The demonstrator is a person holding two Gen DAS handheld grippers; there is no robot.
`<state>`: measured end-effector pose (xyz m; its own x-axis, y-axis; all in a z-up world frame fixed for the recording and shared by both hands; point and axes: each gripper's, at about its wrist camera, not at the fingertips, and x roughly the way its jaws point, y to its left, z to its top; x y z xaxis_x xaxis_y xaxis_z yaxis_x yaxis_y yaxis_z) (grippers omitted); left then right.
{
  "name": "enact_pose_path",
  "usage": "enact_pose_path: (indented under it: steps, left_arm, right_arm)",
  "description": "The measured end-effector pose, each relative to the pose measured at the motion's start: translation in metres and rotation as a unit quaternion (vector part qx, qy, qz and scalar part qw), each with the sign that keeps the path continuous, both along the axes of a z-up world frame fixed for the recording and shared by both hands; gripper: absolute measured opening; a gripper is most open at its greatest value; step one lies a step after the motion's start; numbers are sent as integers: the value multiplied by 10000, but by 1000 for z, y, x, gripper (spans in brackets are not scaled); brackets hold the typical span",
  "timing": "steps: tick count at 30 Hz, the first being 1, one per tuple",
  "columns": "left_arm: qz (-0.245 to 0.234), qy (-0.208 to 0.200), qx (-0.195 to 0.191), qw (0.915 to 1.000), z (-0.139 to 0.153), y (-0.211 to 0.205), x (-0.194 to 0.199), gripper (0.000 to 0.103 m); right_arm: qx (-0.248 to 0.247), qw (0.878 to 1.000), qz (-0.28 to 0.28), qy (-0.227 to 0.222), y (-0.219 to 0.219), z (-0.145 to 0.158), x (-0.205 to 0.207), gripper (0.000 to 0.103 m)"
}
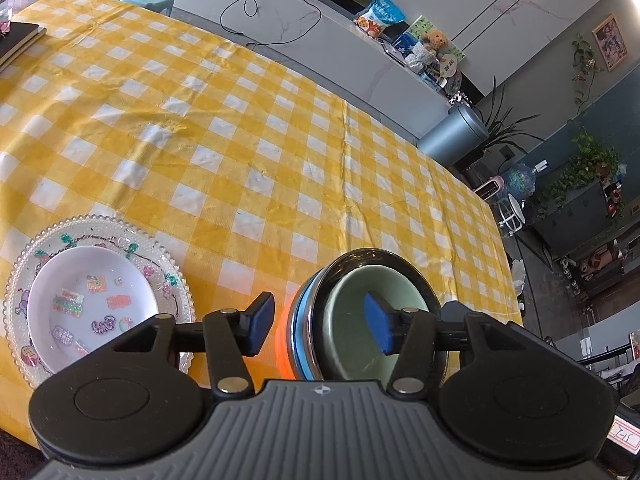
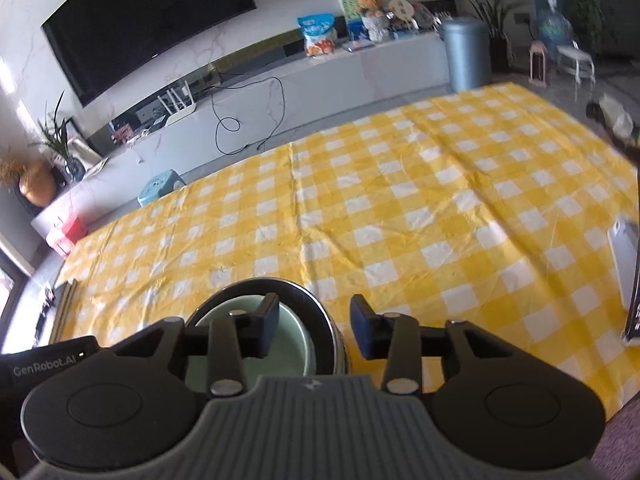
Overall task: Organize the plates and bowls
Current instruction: 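Lift the nested bowls with both grippers and carry them over the plate stack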
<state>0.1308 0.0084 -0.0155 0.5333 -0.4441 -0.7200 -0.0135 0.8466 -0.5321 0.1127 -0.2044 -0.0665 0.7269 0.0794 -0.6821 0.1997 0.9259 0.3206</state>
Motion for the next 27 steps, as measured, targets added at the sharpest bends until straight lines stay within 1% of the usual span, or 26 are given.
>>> enact_pose_path:
  steps: [1, 3, 6, 9, 12, 22, 23, 24, 27]
  left_arm:
    - [-20, 37, 16, 10000, -1, -1, 1, 62]
    - [-53, 98, 15, 9999, -4, -4, 3, 63]
    - [-73, 202, 4, 9998, -12, -8, 3, 64]
    - [-5, 300, -63, 9995, -20, -9, 4, 64]
    - [32, 369, -88, 9993, -25, -10, 5, 64]
    - [-82, 494, -16, 9987, -36, -19, 10, 62]
    - [-80, 503, 2, 9987, -37, -20, 10, 62]
    - [-81, 512, 19, 9987, -37, -21, 10, 60]
    - [-70, 573, 15, 9983, -41, -21, 12, 55]
  right_arm:
    - [149, 9998, -60, 107, -4, -4, 2, 46]
    - [395, 9986, -156, 329, -10, -13, 5, 47]
    - [690, 9949, -241, 690, -14, -29, 8, 58]
    - [931, 9909, -226, 947, -15, -42, 11, 60]
    - [1024, 9889, -211, 1059, -12, -49, 11, 60]
    - [1207, 9857, -261, 1150, -15, -62, 17, 59]
    - [1227, 9853, -266, 1155, -15, -63, 17, 58]
    - [1258, 9850, -271, 1153, -16, -64, 18, 55]
    - [1368, 9831, -281, 1182, -18, -69, 20, 53]
